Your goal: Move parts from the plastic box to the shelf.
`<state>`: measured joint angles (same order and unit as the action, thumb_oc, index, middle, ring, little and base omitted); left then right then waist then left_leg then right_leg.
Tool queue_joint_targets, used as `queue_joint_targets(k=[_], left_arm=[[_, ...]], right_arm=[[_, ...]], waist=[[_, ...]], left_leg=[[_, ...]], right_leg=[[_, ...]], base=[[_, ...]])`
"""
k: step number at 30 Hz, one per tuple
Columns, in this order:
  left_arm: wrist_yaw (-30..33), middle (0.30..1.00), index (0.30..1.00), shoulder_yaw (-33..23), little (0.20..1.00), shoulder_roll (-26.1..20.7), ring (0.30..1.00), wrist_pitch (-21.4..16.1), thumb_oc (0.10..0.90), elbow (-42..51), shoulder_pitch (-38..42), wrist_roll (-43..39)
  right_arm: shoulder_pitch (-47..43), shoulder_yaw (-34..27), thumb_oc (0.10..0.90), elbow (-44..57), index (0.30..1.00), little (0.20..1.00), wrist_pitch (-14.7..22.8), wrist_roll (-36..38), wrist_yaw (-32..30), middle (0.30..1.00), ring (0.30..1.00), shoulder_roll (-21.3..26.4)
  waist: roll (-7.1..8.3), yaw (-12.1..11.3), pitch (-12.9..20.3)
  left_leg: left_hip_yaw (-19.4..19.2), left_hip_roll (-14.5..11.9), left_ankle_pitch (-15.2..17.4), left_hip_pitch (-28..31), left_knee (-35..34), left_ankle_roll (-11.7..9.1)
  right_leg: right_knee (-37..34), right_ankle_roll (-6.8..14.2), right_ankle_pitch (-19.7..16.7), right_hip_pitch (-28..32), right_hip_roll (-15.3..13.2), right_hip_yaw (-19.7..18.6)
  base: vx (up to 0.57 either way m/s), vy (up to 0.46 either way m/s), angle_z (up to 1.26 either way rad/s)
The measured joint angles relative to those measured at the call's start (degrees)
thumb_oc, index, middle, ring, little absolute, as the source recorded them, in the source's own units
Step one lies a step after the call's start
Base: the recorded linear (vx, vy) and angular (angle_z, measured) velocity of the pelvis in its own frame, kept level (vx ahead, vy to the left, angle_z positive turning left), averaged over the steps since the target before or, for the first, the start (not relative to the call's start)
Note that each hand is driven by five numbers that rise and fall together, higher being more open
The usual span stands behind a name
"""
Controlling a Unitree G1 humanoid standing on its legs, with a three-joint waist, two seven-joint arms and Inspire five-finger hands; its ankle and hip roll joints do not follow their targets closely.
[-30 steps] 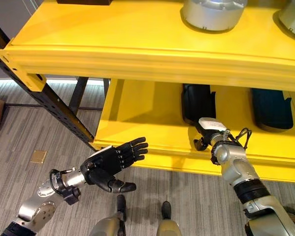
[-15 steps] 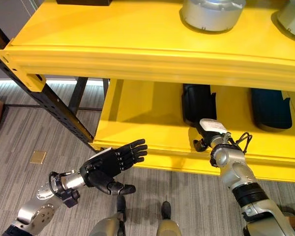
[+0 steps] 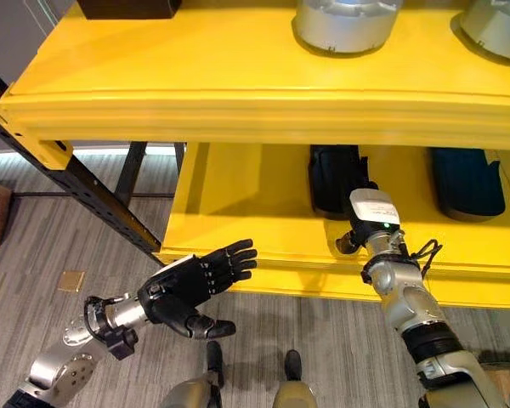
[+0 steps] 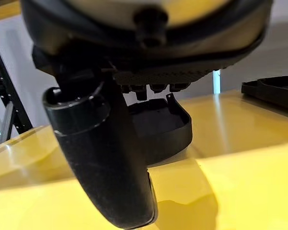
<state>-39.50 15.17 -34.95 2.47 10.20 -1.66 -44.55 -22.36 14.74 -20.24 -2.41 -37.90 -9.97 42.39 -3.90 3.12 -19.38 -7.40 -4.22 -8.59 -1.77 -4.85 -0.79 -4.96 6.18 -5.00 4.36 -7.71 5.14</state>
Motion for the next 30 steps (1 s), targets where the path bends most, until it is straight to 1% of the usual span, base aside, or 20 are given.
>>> queue_joint_targets(k=[2,5,9,11,12,13,15,16,17,19,20,21,23,24,25,26,30], left_arm=[[0.01,1.0,1.0,0.09,1.0,0.0,1.0,0.0,0.9,0.0,-0.24,-0.06],[0.02,1.0,1.0,0.09,1.0,0.0,1.0,-0.02,0.9,0.01,-0.7,-0.09],[0.19,1.0,1.0,0.17,1.0,0.04,1.0,-0.2,0.9,0.83,-1.93,-0.13],[0.24,1.0,1.0,0.12,1.0,0.13,1.0,-0.56,0.9,1.91,-3.09,-0.23],[0.24,1.0,1.0,-0.04,1.0,0.14,1.0,-0.83,0.9,2.33,-3.85,-0.24],[0.23,1.0,1.0,-0.02,1.0,0.32,1.0,-1.08,0.9,2.35,-4.23,-0.21],[0.24,1.0,1.0,-0.16,1.0,0.59,1.0,-1.67,0.9,2.68,-4.68,-0.21],[0.25,1.0,1.0,-0.25,1.0,0.6,1.0,-1.77,0.9,2.91,-4.81,-0.22],[0.23,1.0,1.0,-0.21,1.0,0.84,1.0,-1.95,0.9,3.23,-4.93,-0.2],[0.21,1.0,1.0,-0.39,1.0,2.17,1.0,-2.98,0.9,3.5,-5.56,-0.23],[0.21,1.0,1.0,-0.37,1.0,2.86,1.0,-3.35,0.9,3.49,-5.6,-0.23],[0.19,1.0,1.0,0.0,1.0,2.95,1.0,-3.86,0.9,3.49,-5.4,-0.23],[0.12,1.0,1.0,0.53,1.0,2.97,1.0,-4.35,0.9,3.49,-5.36,-0.22],[0.11,1.0,1.0,0.86,1.0,2.95,1.0,-4.6,0.9,3.49,-5.13,-0.22],[0.11,1.0,1.0,1.27,1.0,2.95,1.0,-5.09,0.9,3.48,-4.99,-0.23],[0.09,1.0,1.0,1.68,1.0,2.93,1.0,-5.15,0.9,3.38,-4.77,-0.22],[-0.05,1.0,1.0,4.6,1.0,2.15,1.0,-5.67,0.9,3.29,-3.37,-0.2]], right_arm=[[0.1,0.0,0.9,0.43,1.0,1.0,1.32,-0.28,-0.25,1.0,1.0,0.01],[1.55,0.0,0.9,2.55,1.0,1.0,2.13,-0.31,-1.16,1.0,1.0,0.19],[4.83,-0.69,0.9,7.17,1.0,1.0,5.07,-0.94,-6.81,1.0,1.0,0.02],[9.01,-3.75,0.9,11.78,1.0,1.0,7.61,-3.2,-10.78,1.0,1.0,-1.22],[10.31,-4.27,0.9,13.75,1.0,1.0,8.8,-3.87,-12.46,1.0,1.0,-1.59],[12.01,-5.05,0.9,16.29,1.0,1.0,10.9,-4.34,-14.37,1.0,1.0,-1.79],[17.25,-7.61,0.9,23.69,1.0,1.0,14.24,-4.75,-17.92,1.0,1.0,-3.97],[18.55,-8.07,0.9,25.85,1.0,1.0,15.35,-4.74,-18.84,1.0,1.0,-4.89],[21.52,-9.58,0.9,29.54,1.0,1.0,17.51,-4.56,-19.35,1.0,1.0,-7.26],[25.12,-10.46,0.9,33.52,1.0,1.0,19.36,-2.1,-20.29,1.0,1.0,-10.72],[25.53,-10.14,0.9,33.74,1.0,1.0,20.43,-0.6,-20.46,1.0,1.0,-10.9],[26.02,-10.01,0.9,33.79,1.0,1.0,20.7,0.78,-20.43,1.0,1.0,-10.97],[27.27,-9.64,0.9,33.8,1.0,1.0,20.73,2.75,-20.41,1.0,1.0,-11.25],[28.1,-9.59,0.9,33.8,1.0,1.0,20.72,3.63,-20.29,1.0,1.0,-11.21],[28.89,-8.99,0.9,33.8,1.0,1.0,20.69,4.87,-20.21,1.0,1.0,-11.15],[29.26,-8.67,0.9,33.8,1.0,1.0,20.71,5.18,-20.11,1.0,1.0,-11.18],[30.31,-7.68,0.9,33.78,1.0,1.0,20.32,6.56,-17.27,1.0,1.0,-10.6]], waist=[[-0.39,0.09,0.03],[-0.39,0.06,0.03],[-0.43,0.61,0.04],[-0.48,0.8,0.07],[-0.48,0.99,0.08],[-0.5,1.34,0.09],[-0.67,2.09,0.21],[-0.67,2.43,0.21],[-0.64,2.97,0.23],[-0.61,3.56,0.43],[-0.44,4.44,0.65],[-0.14,5.33,1.03],[0.44,6.31,2.05],[1.01,6.86,2.65],[1.89,7.58,3.39],[2.35,8.33,4.0],[3.78,9.69,5.83]], left_leg=[[0.0,-0.01,0.01,0.0,0.0,-0.02],[0.0,0.01,0.08,-0.04,0.0,-0.04],[-0.11,0.23,0.27,0.03,-0.01,0.03],[-0.19,0.43,0.44,0.28,-0.01,0.17],[-0.2,0.49,0.49,0.54,-0.01,0.17],[-0.56,0.65,0.63,0.92,-0.02,0.15],[-0.89,0.85,0.77,1.27,-0.02,-0.02],[-1.05,0.88,0.84,1.37,-0.02,-0.02],[-1.66,1.03,1.38,1.97,-0.04,0.27],[-2.35,1.24,1.63,2.68,-0.06,0.08],[-2.8,1.28,1.7,2.95,-0.05,0.06],[-3.26,1.36,1.94,3.09,-0.05,0.28],[-3.64,1.37,2.21,3.14,-0.06,0.29],[-4.25,1.35,2.27,3.36,-0.06,0.24],[-5.03,1.25,2.87,3.96,-0.07,0.09],[-5.25,1.32,3.01,4.03,-0.06,0.0],[-7.56,1.39,3.4,4.34,-0.07,0.1]], right_leg=[[0.0,0.02,0.03,-0.01,0.0,0.0],[-0.01,0.02,0.1,-0.02,-0.02,-0.05],[0.0,0.14,0.27,0.05,-0.26,-0.09],[0.01,0.2,0.44,0.25,-0.47,-0.09],[0.01,0.23,0.46,0.35,-0.55,-0.13],[0.02,0.34,0.54,0.58,-0.75,-0.34],[0.02,0.43,0.67,0.72,-0.94,-0.75],[0.02,0.45,0.68,0.73,-0.99,-0.97],[0.03,0.48,0.7,0.96,-1.13,-1.6],[0.02,0.62,0.81,1.24,-1.28,-2.36],[0.02,0.69,0.83,1.26,-1.43,-3.07],[0.03,0.77,0.79,1.22,-1.58,-3.15],[0.03,0.85,0.76,1.11,-1.6,-3.3],[0.02,0.9,0.74,0.97,-1.6,-3.89],[0.01,1.0,0.71,0.99,-1.57,-4.86],[0.01,1.02,0.72,0.87,-1.63,-5.11],[0.0,1.39,0.75,0.11,-1.87,-6.82]], base=[[0.0,0.015,-0.01],[0.01,0.029,0.01],[0.05,0.08,0.01],[0.04,0.09,0.0],[0.05,0.132,-0.11],[0.05,0.128,-0.1],[0.04,0.145,-0.09],[0.05,0.228,-0.17],[0.04,0.204,-0.19],[0.04,0.157,-0.24],[0.06,0.193,-0.19],[0.06,0.192,-0.15],[0.05,0.17,-0.12],[0.07,0.249,-0.31],[0.08,0.253,-0.32],[0.09,0.287,-0.27],[0.08,0.164,-0.24]])
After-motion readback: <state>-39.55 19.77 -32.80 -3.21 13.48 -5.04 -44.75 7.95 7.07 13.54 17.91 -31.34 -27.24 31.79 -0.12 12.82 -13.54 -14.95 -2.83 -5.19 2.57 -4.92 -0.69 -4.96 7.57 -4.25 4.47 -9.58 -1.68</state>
